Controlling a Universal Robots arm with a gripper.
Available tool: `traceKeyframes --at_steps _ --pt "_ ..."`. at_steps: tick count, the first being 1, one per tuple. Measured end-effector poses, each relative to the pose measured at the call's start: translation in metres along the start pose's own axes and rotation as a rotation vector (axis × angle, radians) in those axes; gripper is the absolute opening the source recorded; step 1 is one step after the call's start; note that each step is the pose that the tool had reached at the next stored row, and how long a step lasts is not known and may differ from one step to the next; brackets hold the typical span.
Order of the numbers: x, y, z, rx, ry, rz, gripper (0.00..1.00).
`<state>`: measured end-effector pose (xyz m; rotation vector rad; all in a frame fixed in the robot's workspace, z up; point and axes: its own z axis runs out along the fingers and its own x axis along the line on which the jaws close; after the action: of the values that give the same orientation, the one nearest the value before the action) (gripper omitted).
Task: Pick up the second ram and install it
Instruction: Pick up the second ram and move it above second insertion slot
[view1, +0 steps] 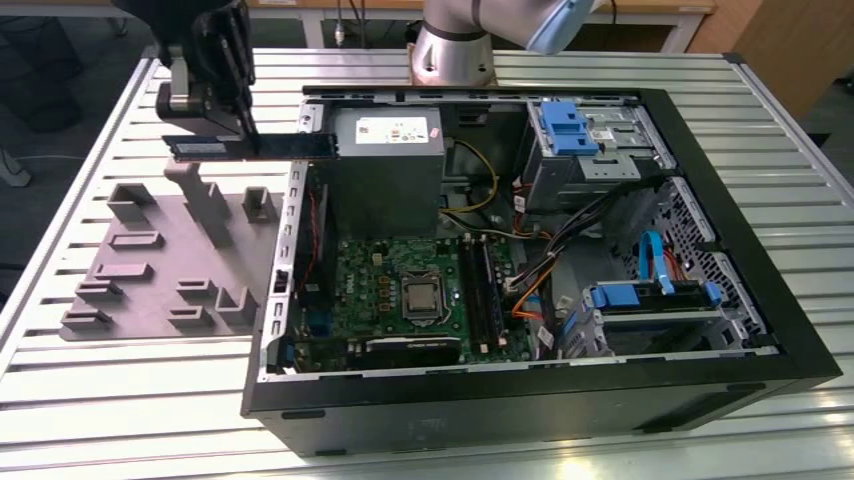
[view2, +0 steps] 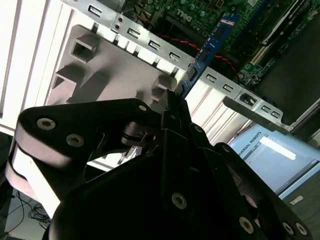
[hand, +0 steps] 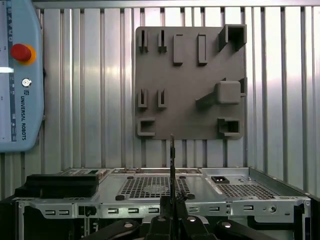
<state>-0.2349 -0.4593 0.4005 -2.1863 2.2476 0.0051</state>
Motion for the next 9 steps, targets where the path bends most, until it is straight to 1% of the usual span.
traceKeyframes --at_steps 9 --pt "-0.0005 -0.0196 0.0001 0.0001 -0.0001 0.0 0.14"
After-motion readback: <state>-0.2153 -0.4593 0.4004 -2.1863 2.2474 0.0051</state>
